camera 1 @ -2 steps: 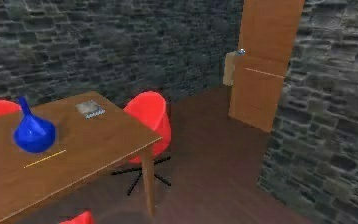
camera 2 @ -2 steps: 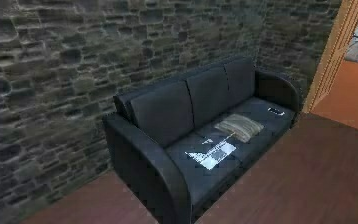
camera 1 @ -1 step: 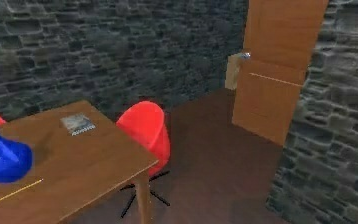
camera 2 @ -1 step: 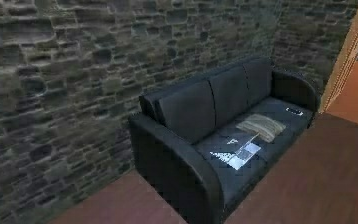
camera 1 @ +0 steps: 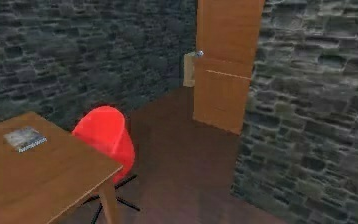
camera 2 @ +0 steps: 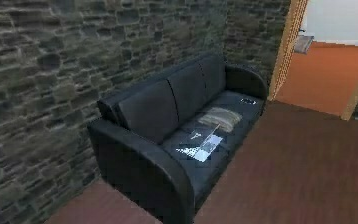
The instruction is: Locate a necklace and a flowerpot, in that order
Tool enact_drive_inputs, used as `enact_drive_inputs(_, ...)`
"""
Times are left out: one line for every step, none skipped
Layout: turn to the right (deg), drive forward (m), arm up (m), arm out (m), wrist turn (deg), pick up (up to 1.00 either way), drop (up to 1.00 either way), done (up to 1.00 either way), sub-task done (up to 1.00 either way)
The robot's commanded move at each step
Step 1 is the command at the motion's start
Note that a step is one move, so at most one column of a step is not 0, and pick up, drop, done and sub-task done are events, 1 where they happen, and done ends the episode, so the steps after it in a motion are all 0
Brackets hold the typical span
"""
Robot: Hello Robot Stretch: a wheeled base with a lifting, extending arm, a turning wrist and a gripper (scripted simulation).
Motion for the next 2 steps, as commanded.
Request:
enact_drive_inputs(0.0,0.75,0.0,0.0,0.0,0.0,0.0,0.0,0.0)
enact_drive_inputs(0.0,1.0,0.0,0.0,0.0,0.0,0.0,0.0,0.0)
